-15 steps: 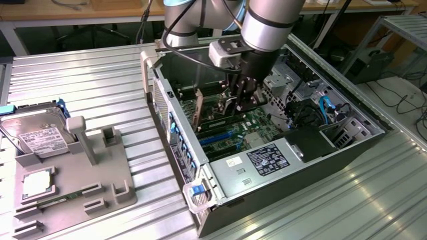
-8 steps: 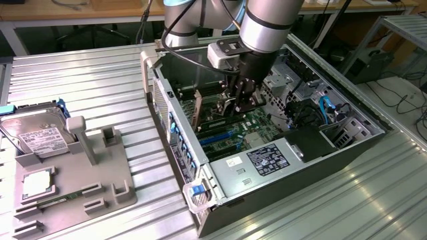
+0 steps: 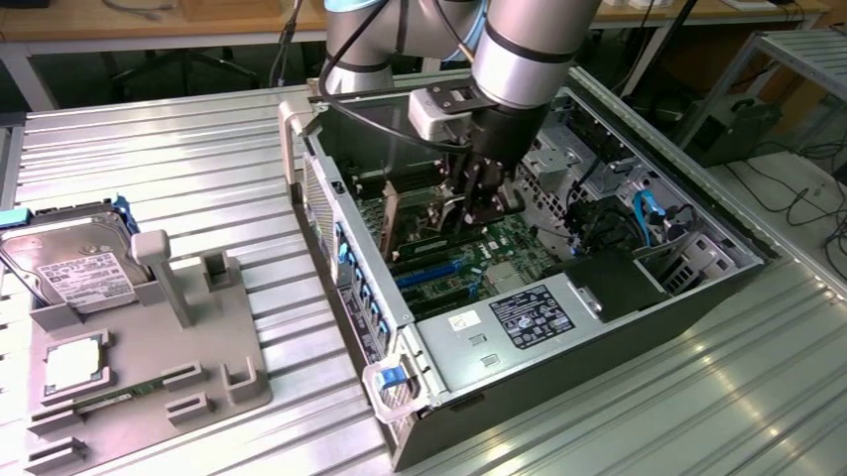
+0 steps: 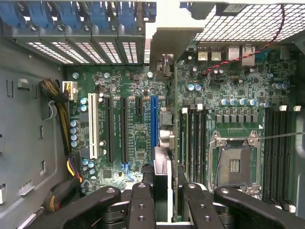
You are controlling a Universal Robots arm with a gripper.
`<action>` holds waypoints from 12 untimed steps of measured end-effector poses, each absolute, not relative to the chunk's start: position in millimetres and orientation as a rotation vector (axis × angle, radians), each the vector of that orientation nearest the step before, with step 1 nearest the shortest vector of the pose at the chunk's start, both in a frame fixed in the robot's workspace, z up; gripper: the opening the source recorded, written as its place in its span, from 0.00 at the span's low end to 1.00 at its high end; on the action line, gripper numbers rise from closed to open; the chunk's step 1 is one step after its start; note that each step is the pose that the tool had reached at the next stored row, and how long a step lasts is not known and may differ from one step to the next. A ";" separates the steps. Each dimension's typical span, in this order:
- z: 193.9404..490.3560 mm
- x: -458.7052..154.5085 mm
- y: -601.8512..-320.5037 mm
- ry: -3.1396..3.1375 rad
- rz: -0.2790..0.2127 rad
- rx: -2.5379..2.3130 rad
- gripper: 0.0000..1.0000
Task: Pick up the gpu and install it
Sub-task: 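Insert the gpu into the slot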
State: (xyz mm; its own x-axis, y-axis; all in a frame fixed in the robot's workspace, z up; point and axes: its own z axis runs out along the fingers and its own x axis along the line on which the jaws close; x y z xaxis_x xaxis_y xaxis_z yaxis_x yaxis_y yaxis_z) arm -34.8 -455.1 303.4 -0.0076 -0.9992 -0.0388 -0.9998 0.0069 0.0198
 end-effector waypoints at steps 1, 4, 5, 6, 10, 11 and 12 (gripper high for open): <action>302.7 -34.8 -455.1 2.219 0.064 -2.203 0.28; 299.9 -34.8 -455.1 2.219 0.062 -2.203 0.28; 299.0 -34.8 -455.1 2.218 0.062 -2.202 0.28; 298.0 -34.8 -455.1 2.218 0.062 -2.202 0.28; 295.2 -34.8 -455.1 2.219 0.062 -2.202 0.28; 294.1 -34.8 -455.1 2.219 0.062 -2.202 0.28; 293.0 -34.8 -455.1 2.219 0.062 -2.202 0.28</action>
